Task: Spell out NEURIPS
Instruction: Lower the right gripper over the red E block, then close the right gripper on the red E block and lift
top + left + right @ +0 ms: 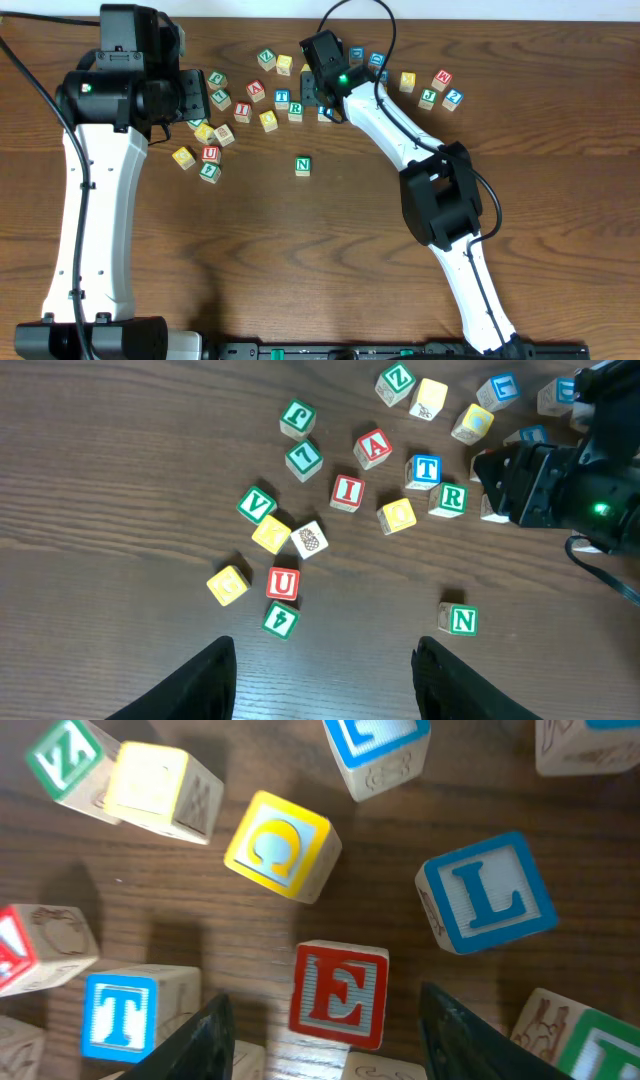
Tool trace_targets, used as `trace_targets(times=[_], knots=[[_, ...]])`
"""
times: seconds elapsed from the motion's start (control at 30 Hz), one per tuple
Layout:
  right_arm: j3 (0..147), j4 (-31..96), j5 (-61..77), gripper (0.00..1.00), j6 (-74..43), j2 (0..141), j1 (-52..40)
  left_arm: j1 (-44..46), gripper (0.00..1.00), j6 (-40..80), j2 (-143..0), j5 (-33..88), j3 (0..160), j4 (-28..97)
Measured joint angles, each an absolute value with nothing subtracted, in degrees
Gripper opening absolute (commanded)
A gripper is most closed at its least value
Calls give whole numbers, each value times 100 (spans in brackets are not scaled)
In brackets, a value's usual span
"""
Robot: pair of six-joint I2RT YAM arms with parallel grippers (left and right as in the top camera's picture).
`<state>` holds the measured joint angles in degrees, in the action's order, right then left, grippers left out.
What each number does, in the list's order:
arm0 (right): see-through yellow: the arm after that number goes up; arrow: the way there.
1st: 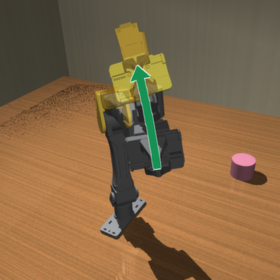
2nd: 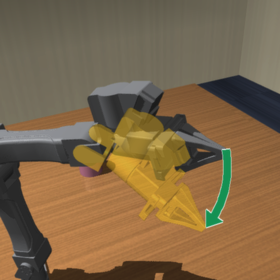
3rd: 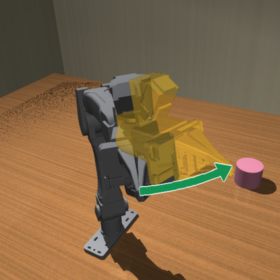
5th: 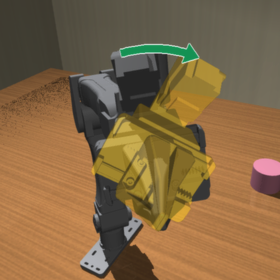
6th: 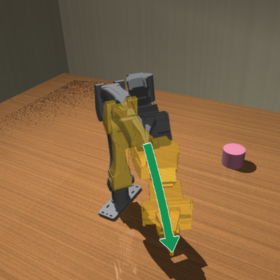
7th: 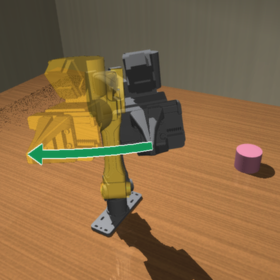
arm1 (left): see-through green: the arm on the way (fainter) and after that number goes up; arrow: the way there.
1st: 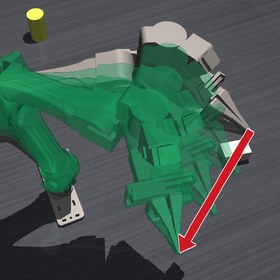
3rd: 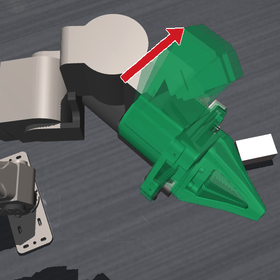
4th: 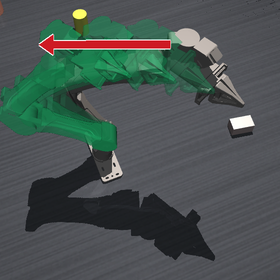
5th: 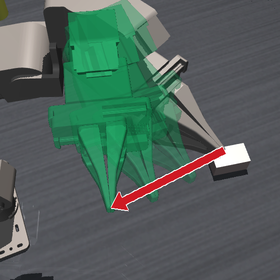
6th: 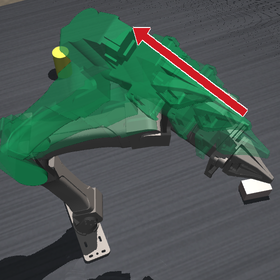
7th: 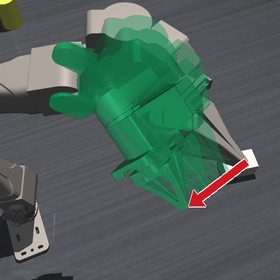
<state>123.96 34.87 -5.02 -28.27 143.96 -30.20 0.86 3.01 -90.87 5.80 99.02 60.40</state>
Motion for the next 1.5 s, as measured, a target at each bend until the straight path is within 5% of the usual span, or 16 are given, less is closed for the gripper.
trace_targets(times=[1.3,1.5], knots=[[12283,2908,-628,41,-2871,14588,-3020,86,56,301,-9087,580,9902,6040],[12283,2906,-637,33,-2904,14588,-3020,86,56,301,-9087,580,9902,6040]])
